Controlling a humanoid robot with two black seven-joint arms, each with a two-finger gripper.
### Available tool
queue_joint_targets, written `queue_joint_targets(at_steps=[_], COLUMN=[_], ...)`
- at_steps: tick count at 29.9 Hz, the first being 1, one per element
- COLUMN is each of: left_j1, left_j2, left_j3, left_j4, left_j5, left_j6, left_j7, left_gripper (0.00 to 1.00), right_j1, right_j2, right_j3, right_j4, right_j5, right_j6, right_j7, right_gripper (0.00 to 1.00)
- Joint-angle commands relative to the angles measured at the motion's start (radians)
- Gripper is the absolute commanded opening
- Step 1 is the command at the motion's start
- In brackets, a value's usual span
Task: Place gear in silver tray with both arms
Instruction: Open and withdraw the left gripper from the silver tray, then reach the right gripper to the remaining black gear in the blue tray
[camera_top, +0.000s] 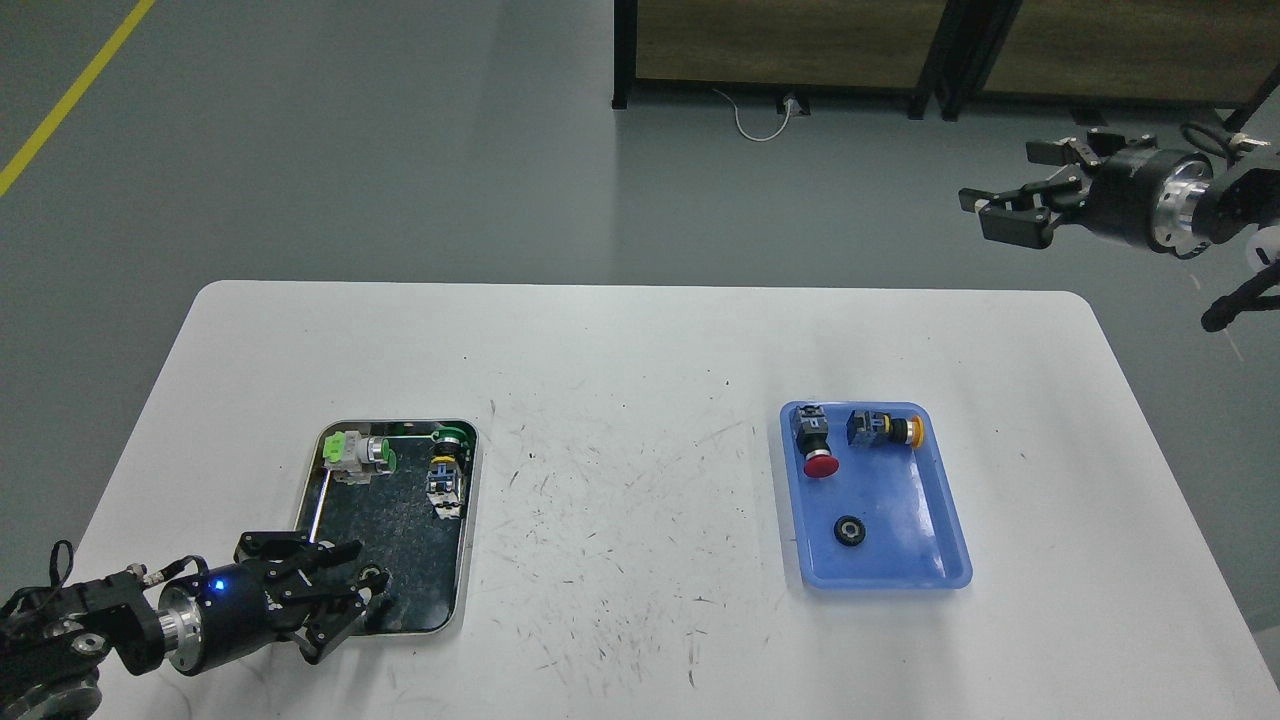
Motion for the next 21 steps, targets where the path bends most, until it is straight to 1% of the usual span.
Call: queue_joint_targets(at_steps=[1,2,3,4,6,10,13,16,21], left_j1=[-0.007,-0.010,-0.012,-0.016,-0.035,-0.107,-0.165,-0.222,-0.297], left_j2=[0.006,0.011,0.020,0.029,0.058,0.103,0.117,0.118,0.149], left_j3=[-0.042,-0.065,-0.098,-0.124,-0.167,-0.206,-0.209,-0.209,-0.191], left_j4=[0.003,0.003,0.003,0.003,0.009,0.024,0.050,0.083,0.098], left_j5=[-0.026,-0.052,-0.089,-0.117,-0.160,-0.229,-0.276,-0.286,-0.359], left_j6=[0.001,0.000,-0.008,-0.009,-0.014,-0.017,-0.011,-0.005,-0.005], left_j7=[0.003,0.004,0.011,0.014,0.020,0.044,0.044,0.044,0.047], left_gripper=[0.86,0.89,0.96,0.97,0.98,0.98,0.98,0.98,0.98], right_j1=[0.000,0.002,0.003,0.005,0.011,0.017,0.015,0.015,0.014], right_j2=[-0.004,-0.004,-0.005,-0.006,-0.006,-0.015,-0.025,-0.032,-0.032], right_j3=[-0.004,-0.013,-0.030,-0.041,-0.062,-0.143,-0.208,-0.266,-0.369], right_j4=[0.039,0.057,0.082,0.102,0.143,0.250,0.316,0.356,0.381], right_j5=[0.003,0.006,0.007,0.009,0.015,0.013,0.007,0.003,0.003], right_j6=[0.008,0.014,0.018,0.018,0.018,0.018,0.018,0.018,0.018], right_j7=[-0.004,-0.004,-0.004,-0.006,-0.011,-0.015,-0.020,-0.023,-0.029], right_gripper=[0.94,0.94,0.94,0.94,0.94,0.94,0.94,0.95,0.95])
